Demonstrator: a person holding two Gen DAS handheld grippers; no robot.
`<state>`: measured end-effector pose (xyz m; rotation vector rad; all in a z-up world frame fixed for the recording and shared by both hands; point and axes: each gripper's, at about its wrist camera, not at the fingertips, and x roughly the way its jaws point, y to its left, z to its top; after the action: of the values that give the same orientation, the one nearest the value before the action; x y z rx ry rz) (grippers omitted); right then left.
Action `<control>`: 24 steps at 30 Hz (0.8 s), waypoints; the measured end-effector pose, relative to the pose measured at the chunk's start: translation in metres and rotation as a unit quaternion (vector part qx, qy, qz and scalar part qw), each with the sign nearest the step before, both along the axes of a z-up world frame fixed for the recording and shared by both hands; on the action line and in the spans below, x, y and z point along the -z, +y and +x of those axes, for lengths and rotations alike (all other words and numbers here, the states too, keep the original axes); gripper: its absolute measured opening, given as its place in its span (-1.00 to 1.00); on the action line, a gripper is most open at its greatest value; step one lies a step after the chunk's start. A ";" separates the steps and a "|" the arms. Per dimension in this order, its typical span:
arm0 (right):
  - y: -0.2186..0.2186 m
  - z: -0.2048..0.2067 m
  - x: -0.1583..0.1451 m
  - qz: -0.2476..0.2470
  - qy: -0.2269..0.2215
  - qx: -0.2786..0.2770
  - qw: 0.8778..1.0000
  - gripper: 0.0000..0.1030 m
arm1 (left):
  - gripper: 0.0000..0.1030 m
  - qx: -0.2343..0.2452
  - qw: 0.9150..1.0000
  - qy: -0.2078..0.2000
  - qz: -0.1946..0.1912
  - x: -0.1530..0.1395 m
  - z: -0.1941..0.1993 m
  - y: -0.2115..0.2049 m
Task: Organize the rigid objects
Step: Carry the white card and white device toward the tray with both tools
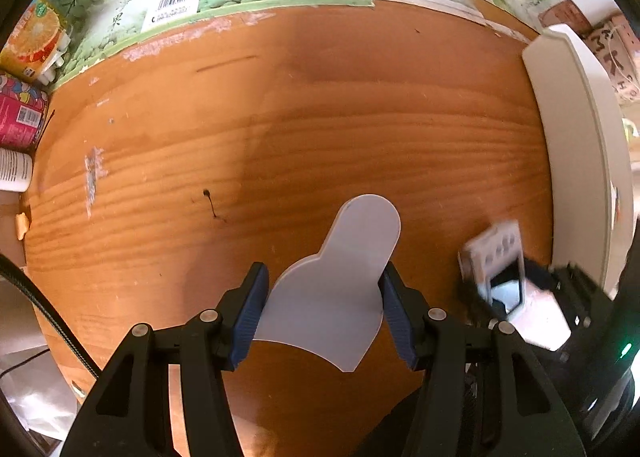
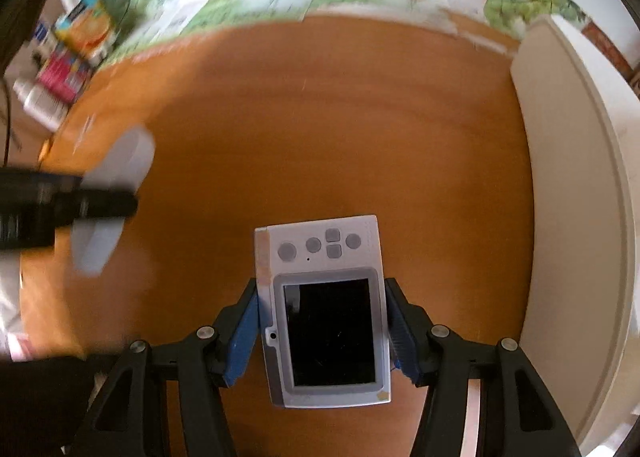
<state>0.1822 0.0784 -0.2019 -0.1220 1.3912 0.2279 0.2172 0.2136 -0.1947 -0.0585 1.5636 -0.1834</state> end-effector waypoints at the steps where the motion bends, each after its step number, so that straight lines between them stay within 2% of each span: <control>1: 0.000 -0.006 0.000 -0.003 0.006 -0.004 1.000 0.14 | 0.15 0.000 1.000 0.000 -0.003 -0.001 -0.003 -0.001; 6: -0.009 -0.034 0.000 0.012 0.058 -0.005 0.998 0.13 | 0.15 0.002 1.000 -0.007 -0.028 -0.010 -0.022 -0.001; 9: -0.015 -0.046 -0.006 0.022 0.075 -0.006 0.997 0.13 | 0.15 0.010 0.999 -0.018 -0.047 -0.023 -0.037 -0.006; 18: -0.030 -0.063 -0.053 0.036 0.033 -0.050 0.998 0.13 | 0.15 0.014 0.991 -0.071 -0.114 -0.053 -0.057 -0.020; 21: -0.037 -0.070 -0.064 0.041 0.019 -0.064 0.997 0.13 | 0.15 0.016 0.984 -0.107 -0.139 -0.066 -0.060 -0.027; 24: -0.052 -0.074 -0.080 0.056 -0.003 -0.086 0.995 0.13 | 0.15 0.010 0.974 -0.144 -0.173 -0.082 -0.068 -0.034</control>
<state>0.1081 0.0267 -0.1216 -0.1483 1.3599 0.4479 0.1491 0.1800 -0.1129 -0.2766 1.2292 -0.4595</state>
